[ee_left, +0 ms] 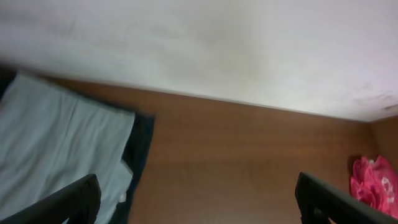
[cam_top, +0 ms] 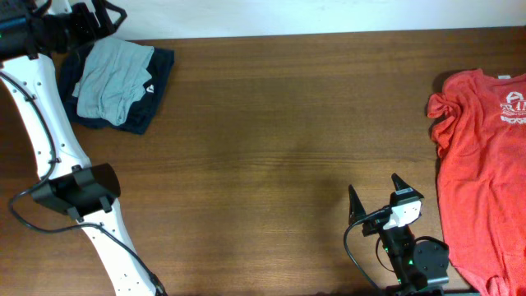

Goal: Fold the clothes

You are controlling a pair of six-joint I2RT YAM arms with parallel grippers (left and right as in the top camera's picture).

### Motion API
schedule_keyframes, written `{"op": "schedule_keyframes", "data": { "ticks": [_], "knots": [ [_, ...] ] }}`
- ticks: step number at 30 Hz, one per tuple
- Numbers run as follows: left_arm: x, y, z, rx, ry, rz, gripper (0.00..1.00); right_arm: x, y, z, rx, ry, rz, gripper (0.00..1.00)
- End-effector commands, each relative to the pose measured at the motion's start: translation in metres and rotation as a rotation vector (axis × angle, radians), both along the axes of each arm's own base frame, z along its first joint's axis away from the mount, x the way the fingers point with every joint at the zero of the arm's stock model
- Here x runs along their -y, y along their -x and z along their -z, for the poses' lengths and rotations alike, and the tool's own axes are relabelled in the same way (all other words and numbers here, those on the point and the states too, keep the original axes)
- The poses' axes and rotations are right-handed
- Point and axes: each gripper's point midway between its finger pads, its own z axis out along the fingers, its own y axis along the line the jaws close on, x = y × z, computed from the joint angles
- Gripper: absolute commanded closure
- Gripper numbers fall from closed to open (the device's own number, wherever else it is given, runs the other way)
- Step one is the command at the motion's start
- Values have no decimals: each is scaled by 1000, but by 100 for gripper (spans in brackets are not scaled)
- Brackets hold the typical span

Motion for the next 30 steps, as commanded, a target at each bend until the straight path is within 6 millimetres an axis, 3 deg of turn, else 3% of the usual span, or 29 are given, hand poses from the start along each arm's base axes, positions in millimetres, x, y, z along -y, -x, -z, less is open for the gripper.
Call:
{"op": "schedule_keyframes", "data": {
  "ticks": [1, 5, 10, 14, 16, 21, 25, 30],
  "knots": [
    [1, 32, -52, 43, -63, -47, 1, 4, 0, 1, 2, 6, 17, 1],
    [9, 83, -112, 101, -116, -85, 1, 4, 0, 1, 2, 6, 17, 1],
    [29, 148, -199, 297, -168, -94, 0, 4, 0, 1, 2, 6, 17, 1],
    [43, 201, -248, 422, -212, -109, 1, 4, 0, 1, 2, 6, 17, 1],
    [51, 221, -256, 437, -215, -105, 1, 4, 0, 1, 2, 6, 17, 1],
    [75, 264, -239, 368, -229, -92, 0, 4, 0, 1, 2, 6, 17, 1],
    [83, 280, -193, 263, -251, -85, 1, 4, 0, 1, 2, 6, 17, 1],
    [97, 283, -130, 214, -242, -35, 1, 4, 0, 1, 2, 6, 17, 1]
  ]
}}
